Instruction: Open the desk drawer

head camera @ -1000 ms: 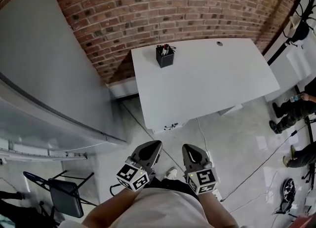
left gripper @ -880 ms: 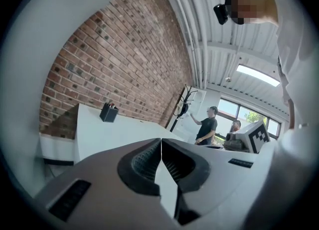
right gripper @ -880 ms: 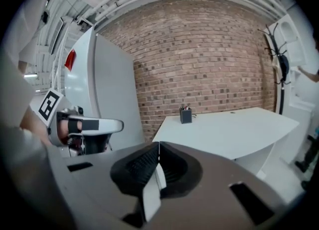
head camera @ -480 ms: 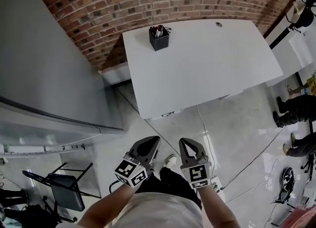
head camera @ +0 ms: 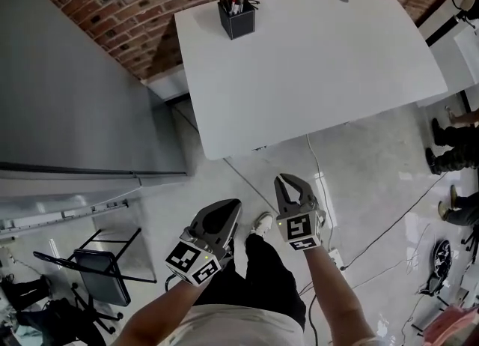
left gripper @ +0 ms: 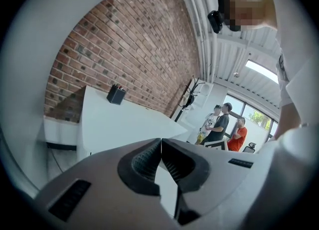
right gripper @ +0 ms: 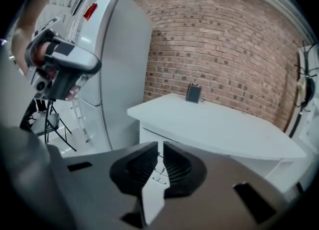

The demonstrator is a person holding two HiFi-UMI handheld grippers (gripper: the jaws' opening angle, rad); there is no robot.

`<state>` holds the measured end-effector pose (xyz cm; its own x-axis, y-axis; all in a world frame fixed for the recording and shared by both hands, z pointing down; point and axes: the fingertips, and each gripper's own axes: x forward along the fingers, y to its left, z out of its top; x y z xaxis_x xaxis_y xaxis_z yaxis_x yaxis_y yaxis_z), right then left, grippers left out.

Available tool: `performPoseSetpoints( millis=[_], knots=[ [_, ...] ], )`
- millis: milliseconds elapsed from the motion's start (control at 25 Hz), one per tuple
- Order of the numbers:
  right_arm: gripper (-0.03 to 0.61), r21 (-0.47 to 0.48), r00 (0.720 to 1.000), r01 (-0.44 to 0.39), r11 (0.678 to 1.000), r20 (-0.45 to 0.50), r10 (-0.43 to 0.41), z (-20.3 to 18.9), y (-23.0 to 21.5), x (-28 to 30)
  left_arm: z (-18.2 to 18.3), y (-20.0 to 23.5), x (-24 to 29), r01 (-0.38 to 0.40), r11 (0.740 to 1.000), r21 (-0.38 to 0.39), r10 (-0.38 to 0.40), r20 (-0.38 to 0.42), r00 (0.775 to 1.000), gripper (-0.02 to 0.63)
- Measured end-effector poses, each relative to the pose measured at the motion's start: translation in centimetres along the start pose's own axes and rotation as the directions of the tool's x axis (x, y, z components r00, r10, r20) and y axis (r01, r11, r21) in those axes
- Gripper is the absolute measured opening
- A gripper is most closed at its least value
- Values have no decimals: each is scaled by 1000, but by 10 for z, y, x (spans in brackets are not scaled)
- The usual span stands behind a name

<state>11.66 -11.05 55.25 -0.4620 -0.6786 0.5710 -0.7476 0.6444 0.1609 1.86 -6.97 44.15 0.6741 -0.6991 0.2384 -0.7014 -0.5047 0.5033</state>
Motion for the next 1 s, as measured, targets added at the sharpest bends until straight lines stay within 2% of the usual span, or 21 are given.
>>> performPoseSetpoints(
  millis=[160,440,680,880,1000],
  knots=[
    [40,-50,997,-59,997,-52,57,-28,1,33,-14,5,6,9,1000,-5,-9,3,1000,9],
    [103,-196,994,-89,977,-86,73,-58,-7,78,-44,21,8,-5,1000,-6,5,-13,1000,9],
    [151,-355,986,-141,924,-130,101,-76,-10,117,-65,36,16,-11,1000,-22,11,-12,1000,9],
    [164,-420,988,-131,898,-127,85,-87,-14,142,-79,44,28,0,1000,-16,0,2,1000,9],
    [164,-501,986,-147,853,-147,84,-96,-13,155,-81,48,33,7,1000,-12,-6,20,1000,9]
  ],
)
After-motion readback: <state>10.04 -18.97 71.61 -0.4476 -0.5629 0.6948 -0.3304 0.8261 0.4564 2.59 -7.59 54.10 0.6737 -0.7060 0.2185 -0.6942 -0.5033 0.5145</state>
